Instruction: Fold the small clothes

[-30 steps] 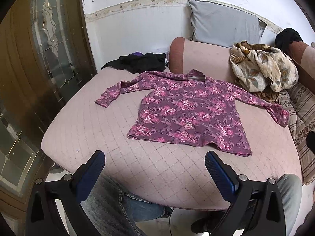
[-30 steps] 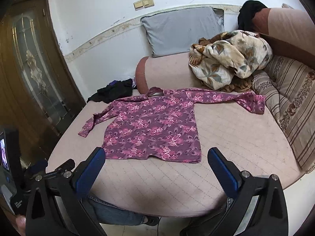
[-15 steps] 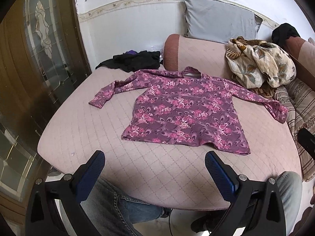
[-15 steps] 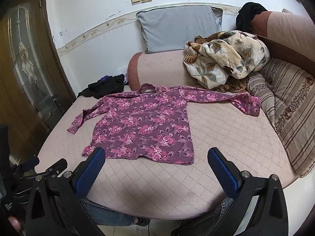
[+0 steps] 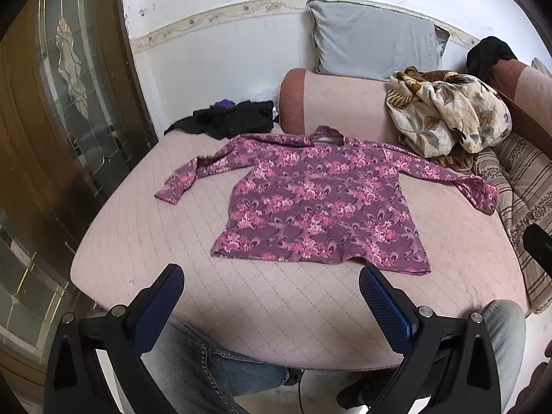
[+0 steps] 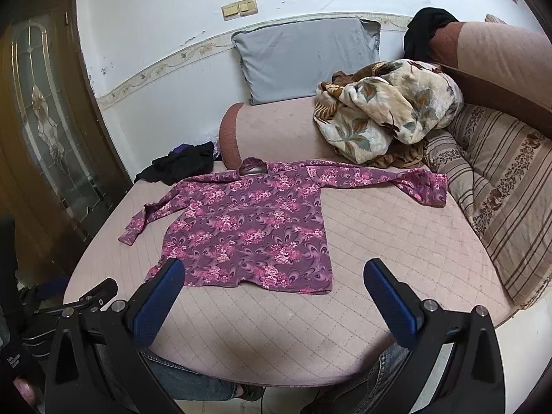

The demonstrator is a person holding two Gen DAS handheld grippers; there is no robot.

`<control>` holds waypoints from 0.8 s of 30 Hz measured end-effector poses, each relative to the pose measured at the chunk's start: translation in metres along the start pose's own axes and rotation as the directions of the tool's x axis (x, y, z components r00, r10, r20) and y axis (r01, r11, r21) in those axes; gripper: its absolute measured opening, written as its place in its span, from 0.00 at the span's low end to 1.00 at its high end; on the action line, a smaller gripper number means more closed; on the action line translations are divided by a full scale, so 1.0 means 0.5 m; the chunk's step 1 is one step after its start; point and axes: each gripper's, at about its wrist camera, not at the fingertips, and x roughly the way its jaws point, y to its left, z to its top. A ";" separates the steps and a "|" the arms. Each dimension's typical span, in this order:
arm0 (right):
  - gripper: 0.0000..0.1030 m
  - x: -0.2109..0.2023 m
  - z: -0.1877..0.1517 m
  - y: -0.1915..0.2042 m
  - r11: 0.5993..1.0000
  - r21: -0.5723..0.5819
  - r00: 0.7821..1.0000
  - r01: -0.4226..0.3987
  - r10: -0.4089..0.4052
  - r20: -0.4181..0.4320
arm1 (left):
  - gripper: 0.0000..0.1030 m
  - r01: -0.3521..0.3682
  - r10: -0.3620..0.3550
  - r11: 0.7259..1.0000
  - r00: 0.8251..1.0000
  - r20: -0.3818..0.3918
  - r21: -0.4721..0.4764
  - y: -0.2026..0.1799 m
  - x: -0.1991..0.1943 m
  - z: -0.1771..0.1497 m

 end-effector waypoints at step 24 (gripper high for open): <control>0.93 0.293 -0.014 -0.061 0.999 0.028 0.974 0.023 -0.016 -0.225 | 0.96 0.141 -0.190 0.973 0.938 -0.291 -0.181 0.107 0.371 0.012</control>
